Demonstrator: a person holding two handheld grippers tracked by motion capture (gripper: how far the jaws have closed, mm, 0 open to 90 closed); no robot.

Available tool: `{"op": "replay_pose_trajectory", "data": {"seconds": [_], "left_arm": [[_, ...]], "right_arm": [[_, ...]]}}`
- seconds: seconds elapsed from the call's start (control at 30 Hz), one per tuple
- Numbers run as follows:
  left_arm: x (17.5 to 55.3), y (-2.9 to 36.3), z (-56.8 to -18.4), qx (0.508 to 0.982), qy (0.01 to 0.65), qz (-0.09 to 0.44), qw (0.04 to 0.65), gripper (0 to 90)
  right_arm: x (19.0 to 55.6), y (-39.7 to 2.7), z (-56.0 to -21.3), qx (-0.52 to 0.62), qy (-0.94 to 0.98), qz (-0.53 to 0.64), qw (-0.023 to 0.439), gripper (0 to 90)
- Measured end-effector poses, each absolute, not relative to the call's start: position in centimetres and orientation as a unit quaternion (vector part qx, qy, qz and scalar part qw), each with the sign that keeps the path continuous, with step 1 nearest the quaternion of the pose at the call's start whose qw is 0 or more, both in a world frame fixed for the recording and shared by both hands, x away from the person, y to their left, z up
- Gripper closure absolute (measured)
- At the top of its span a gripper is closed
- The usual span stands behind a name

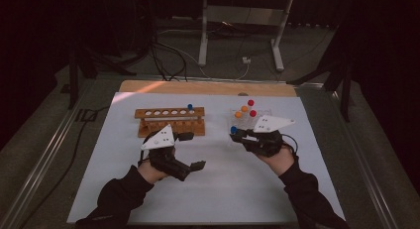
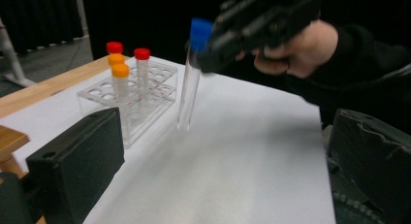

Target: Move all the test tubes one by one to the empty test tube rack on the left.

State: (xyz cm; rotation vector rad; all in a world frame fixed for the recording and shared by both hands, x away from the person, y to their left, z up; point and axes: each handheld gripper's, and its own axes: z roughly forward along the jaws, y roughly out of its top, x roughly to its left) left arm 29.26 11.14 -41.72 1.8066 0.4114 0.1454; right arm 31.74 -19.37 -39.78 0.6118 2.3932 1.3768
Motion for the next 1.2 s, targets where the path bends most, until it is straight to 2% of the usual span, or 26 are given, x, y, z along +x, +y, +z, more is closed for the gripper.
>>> {"op": "replay_pose_trajectory", "data": {"seconds": [0.27, 0.6, 0.8, 1.2], "left_arm": [[29.0, 10.5, -41.4, 0.778, 0.166, 0.062, 0.603, 8.8], [29.0, 9.6, -41.9, 0.788, 0.159, 0.07, 0.591, 39.3], [29.1, 9.3, -42.3, 0.794, 0.161, 0.074, 0.581, 54.4], [29.2, 8.6, -42.6, 0.804, 0.152, 0.086, 0.569, 75.4]], "right_arm": [[30.1, -17.2, -41.9, 0.192, 0.847, 0.481, 0.119, 77.2], [29.1, -15.1, -43.2, 0.168, 0.859, 0.475, 0.094, 77.2], [29.0, -14.7, -43.0, 0.163, 0.86, 0.475, 0.092, 77.2], [29.1, -14.5, -42.8, 0.161, 0.86, 0.475, 0.096, 77.1]]}}
